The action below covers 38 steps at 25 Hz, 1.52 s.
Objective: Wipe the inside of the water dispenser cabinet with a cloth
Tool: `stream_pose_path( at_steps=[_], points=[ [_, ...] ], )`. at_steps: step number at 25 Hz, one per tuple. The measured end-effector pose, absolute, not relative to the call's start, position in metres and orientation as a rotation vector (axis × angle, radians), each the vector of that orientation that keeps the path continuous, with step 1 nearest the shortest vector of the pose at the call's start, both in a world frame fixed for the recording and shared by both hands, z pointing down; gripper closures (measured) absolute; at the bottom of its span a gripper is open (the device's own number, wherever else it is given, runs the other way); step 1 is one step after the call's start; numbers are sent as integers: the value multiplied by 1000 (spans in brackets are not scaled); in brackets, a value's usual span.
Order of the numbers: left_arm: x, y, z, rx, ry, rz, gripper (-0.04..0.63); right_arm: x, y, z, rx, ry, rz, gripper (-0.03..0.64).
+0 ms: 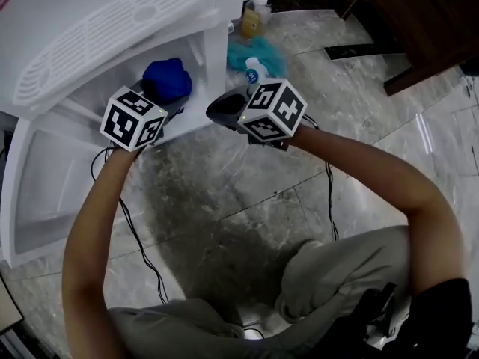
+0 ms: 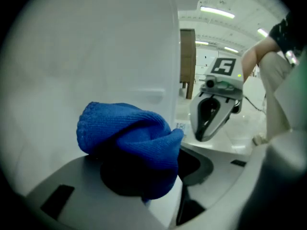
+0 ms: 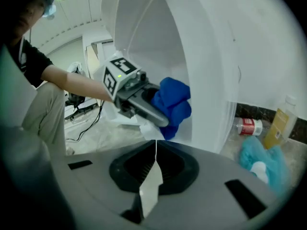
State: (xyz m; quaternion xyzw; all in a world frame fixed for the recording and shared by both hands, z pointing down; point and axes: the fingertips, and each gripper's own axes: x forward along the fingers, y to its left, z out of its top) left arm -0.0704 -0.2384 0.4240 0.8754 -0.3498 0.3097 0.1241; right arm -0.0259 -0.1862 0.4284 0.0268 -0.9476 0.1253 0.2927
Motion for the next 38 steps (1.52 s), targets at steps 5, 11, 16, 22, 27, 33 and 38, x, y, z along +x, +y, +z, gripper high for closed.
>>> stream_pose_path(
  at_steps=[5, 11, 16, 22, 27, 33, 38],
  points=[
    [-92, -172, 419, 2473, -996, 778, 408, -71, -184, 400, 81, -2596, 426, 618],
    [-134, -119, 416, 2465, -1076, 808, 408, -110, -142, 392, -79, -2551, 658, 617],
    [-142, -95, 413, 2488, -1097, 839, 408, -129, -112, 375, -170, -2522, 763, 494],
    [-135, -87, 405, 2601, -1145, 1041, 408, -143, -87, 369, -164, -2451, 898, 302],
    [-116, -73, 406, 2702, -1119, 1205, 407, -152, -69, 377, -170, -2396, 961, 267],
    [-106, -68, 396, 2794, -1132, 1282, 407, -156, -56, 378, -268, -2378, 886, 270],
    [-100, -72, 394, 2810, -1138, 1256, 407, -149, -61, 378, -269, -2370, 844, 358]
  ],
)
